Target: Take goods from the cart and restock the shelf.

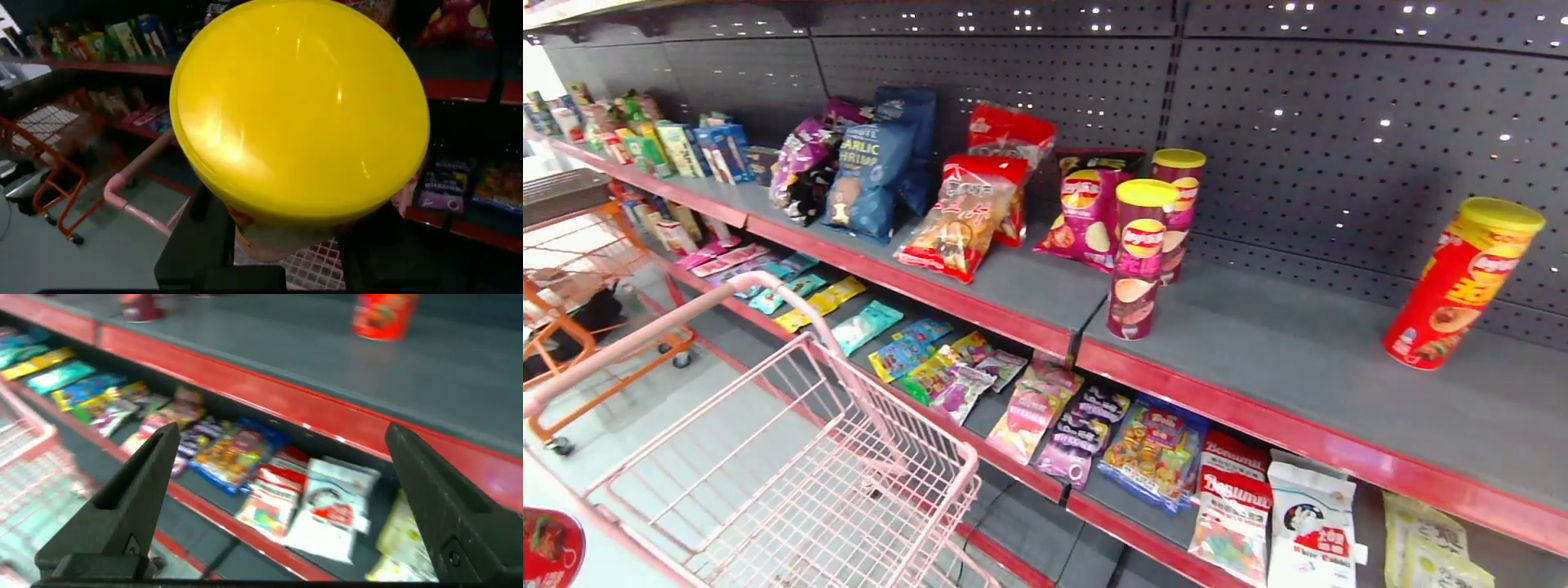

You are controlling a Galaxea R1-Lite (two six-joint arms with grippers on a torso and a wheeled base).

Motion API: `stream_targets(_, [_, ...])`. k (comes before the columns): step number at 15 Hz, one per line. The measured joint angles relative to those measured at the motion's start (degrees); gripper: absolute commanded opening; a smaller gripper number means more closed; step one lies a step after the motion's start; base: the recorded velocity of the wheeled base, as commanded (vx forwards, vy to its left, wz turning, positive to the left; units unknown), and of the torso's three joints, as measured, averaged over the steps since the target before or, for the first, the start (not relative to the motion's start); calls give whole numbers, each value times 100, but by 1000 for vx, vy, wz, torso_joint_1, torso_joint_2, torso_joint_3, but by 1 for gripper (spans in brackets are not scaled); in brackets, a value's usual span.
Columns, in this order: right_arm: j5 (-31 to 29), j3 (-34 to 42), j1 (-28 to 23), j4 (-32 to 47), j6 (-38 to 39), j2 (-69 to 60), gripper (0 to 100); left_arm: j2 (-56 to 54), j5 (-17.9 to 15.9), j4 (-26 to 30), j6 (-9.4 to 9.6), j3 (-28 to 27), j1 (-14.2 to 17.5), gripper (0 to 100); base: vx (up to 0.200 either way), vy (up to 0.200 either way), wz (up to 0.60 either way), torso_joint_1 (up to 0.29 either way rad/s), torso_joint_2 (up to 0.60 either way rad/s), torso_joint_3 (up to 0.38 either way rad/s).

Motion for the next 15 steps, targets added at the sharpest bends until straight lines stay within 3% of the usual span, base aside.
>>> stream_targets(3, [0,0,0,-2,0,0,100,20,172,-4,290,26,0,0,0,0,-600,-1,1,4])
stream_targets(9, [0,0,0,-6,-10,0,100,35,189,-12,579,4,0,0,0,0,-600,4,4,5])
stream_targets(11, [0,0,0,-5,-10,0,100,29,189,-11,768,22,0,0,0,0,0,0,0,0])
stream_targets(15, [4,0,-5,-2,-2,0,100,46,195,-6,798,11,-2,0,0,0,0,0,0,0])
